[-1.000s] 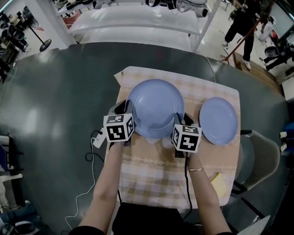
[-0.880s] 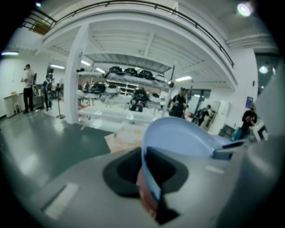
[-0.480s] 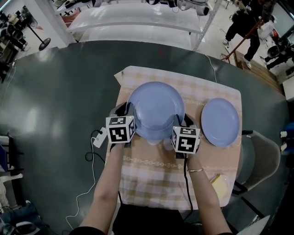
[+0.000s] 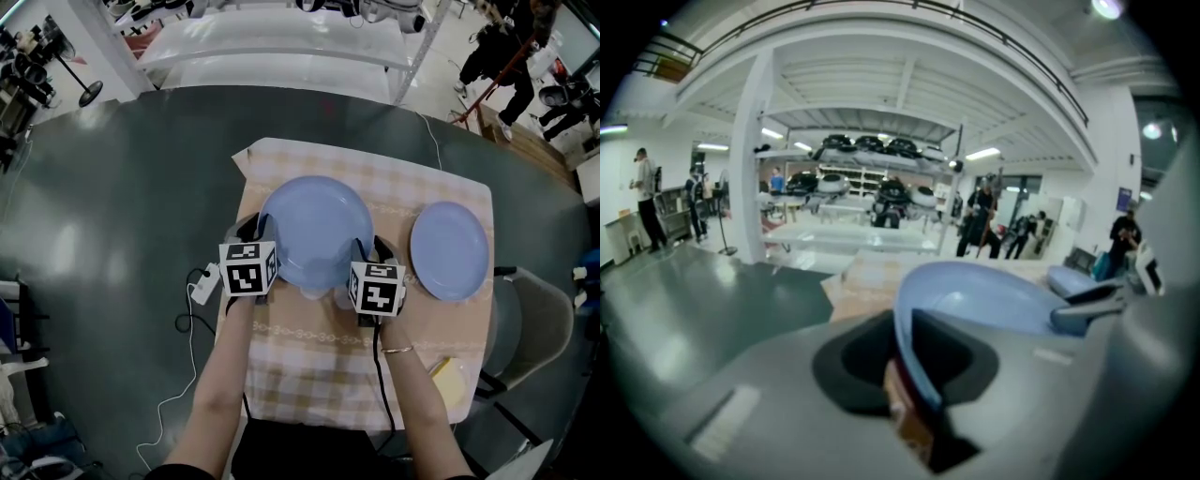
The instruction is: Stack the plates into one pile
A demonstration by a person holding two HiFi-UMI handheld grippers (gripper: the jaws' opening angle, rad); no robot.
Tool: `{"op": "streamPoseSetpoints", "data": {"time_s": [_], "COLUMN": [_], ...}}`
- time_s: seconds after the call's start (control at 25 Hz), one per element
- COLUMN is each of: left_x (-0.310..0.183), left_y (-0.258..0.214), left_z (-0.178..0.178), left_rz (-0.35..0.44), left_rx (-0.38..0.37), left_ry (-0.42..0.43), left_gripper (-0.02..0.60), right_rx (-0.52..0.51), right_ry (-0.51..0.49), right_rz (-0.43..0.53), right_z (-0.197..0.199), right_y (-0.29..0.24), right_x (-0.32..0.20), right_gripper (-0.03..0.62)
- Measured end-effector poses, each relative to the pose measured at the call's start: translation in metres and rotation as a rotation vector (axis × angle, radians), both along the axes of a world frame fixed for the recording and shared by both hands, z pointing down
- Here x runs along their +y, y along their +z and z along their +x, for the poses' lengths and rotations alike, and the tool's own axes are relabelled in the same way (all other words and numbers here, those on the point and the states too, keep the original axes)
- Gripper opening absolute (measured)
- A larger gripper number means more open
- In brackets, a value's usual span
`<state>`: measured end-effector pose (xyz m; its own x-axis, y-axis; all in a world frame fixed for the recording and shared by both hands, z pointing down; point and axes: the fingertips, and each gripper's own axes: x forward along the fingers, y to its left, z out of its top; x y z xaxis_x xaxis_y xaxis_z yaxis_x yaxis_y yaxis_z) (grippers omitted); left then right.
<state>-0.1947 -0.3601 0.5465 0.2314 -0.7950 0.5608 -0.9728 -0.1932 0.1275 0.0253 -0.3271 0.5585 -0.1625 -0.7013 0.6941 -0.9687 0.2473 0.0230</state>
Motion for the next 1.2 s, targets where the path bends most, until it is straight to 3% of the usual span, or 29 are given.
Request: {"op": "streamPoseSetpoints", "data": {"time_s": [0.44, 0.88, 1.2], "left_x": [0.008, 0.01, 0.009], "left_y": [-0.005, 0.009, 0.02], "left_z": [-0.008, -0.003, 0.004], "left_rz": [0.019, -0.051, -0.09], "left_rx": [-0.039, 0.133, 0.107], "left_ry": [0.008, -0.025, -0.02], "left_gripper": [0.135, 0.147, 0.129], "right_rx": [-0.11, -0.17, -0.176], "right_ry": [0.041, 0.054, 0.041], "right_rz": [0.012, -0.05, -0.062], "right_z": [0.006, 0.005, -0.003], "right_y": [-0.006, 0.009, 0.014], "right_x": [0.002, -0.003, -0.006], "right_gripper": [0.173, 0.173, 0.156]}}
